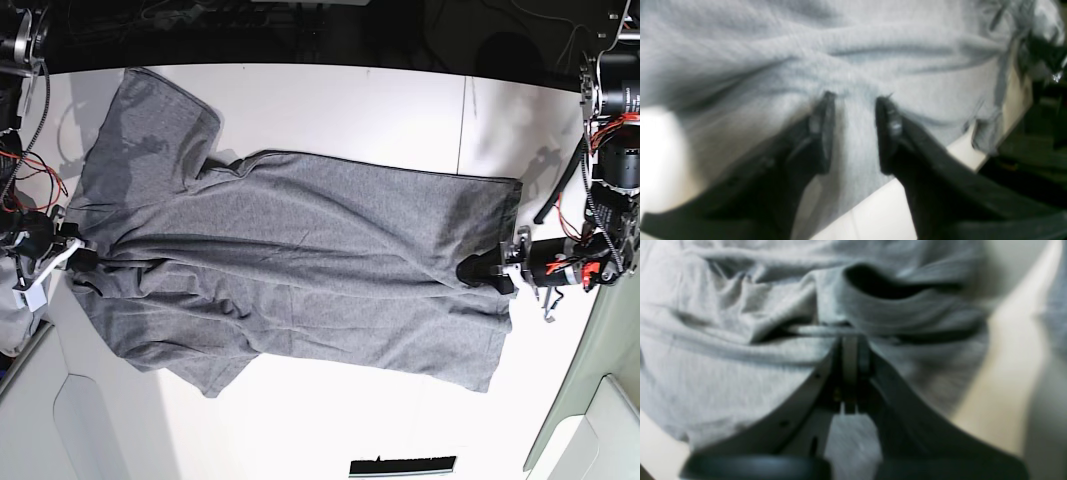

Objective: Layout the t-shirt on the table in an organized manner, then fold the t-shirt properly
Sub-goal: 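Grasp the shoulder and hem corners of one t-shirt side with both grippers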

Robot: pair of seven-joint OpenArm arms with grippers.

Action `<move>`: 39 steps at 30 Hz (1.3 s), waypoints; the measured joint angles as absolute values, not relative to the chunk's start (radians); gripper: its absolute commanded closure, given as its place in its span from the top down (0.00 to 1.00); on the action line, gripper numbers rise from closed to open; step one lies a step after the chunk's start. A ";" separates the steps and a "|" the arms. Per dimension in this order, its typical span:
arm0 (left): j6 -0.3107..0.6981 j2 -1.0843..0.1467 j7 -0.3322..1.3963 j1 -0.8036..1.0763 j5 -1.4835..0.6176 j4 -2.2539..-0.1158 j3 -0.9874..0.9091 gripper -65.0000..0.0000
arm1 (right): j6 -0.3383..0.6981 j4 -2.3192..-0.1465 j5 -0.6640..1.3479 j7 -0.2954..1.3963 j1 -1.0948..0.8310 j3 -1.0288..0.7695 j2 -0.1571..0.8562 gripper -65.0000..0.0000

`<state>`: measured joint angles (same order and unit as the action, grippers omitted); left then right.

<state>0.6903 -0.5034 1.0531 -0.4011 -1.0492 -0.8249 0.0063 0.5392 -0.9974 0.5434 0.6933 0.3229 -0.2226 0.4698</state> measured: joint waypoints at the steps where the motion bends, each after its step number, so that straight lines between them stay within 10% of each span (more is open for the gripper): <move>1: 0.690 -0.533 1.066 -0.377 -1.074 -0.854 0.006 0.38 | 0.535 -1.037 0.541 0.701 0.295 -0.227 0.479 0.00; 15: 0.690 -0.648 0.965 -0.131 -1.023 -0.937 0.000 0.54 | 0.542 -1.334 0.722 0.840 -0.130 -0.473 0.511 0.46; 39: 0.705 -0.563 0.756 -0.119 -0.796 -0.947 -0.013 0.54 | 0.546 -1.325 0.707 0.710 -0.238 -0.483 0.362 0.47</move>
<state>0.7052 -0.5629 0.7555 -0.1188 -0.7959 -0.9466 -0.0128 0.5465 -1.3247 0.7071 0.7101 -0.2382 -0.4831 0.3622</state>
